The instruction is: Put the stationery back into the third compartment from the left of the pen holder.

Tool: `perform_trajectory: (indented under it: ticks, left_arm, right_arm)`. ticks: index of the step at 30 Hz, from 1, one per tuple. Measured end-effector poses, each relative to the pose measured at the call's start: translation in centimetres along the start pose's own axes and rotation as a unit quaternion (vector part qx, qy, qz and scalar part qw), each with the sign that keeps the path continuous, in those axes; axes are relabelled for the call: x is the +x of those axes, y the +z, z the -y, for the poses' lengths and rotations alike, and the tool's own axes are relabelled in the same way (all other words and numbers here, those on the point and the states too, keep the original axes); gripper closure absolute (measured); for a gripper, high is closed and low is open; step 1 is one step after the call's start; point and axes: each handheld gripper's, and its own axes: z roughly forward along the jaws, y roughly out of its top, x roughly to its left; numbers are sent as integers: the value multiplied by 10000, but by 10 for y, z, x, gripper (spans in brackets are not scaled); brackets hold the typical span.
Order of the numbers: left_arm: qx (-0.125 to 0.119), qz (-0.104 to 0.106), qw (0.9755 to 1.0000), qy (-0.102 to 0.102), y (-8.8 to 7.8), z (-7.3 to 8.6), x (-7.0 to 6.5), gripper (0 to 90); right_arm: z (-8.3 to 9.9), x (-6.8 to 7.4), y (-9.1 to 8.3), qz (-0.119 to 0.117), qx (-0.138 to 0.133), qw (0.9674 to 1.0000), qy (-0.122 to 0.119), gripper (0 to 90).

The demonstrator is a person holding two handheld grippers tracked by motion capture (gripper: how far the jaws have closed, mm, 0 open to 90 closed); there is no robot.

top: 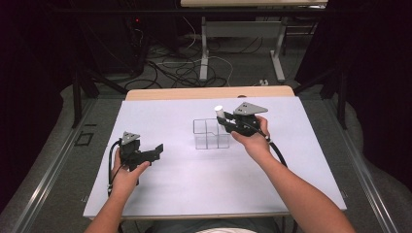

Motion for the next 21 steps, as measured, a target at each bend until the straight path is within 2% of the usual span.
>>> perform_trajectory:
  ticks: [5, 10, 12, 21]
  left_arm:
    - [20, -3, 10000, 4, 0, 0, 0, 31]
    - [8, -1, 10000, 0, 0, 0, 0, 31]
    - [14, -4, 10000, -6, 0, 0, 1, 31]
    - [34, -13, 10000, 10, 0, 0, 0, 31]
  right_arm:
    - [4, 1, 5, -2, 24, 10000, 22, 685]
    - [12, 1, 9, 17, 184, 9998, 61, 685]
    - [15, 0, 10, 17, 158, 9999, 57, 685]
    - [26, -3, 14, 39, 349, 9993, 81, 685]
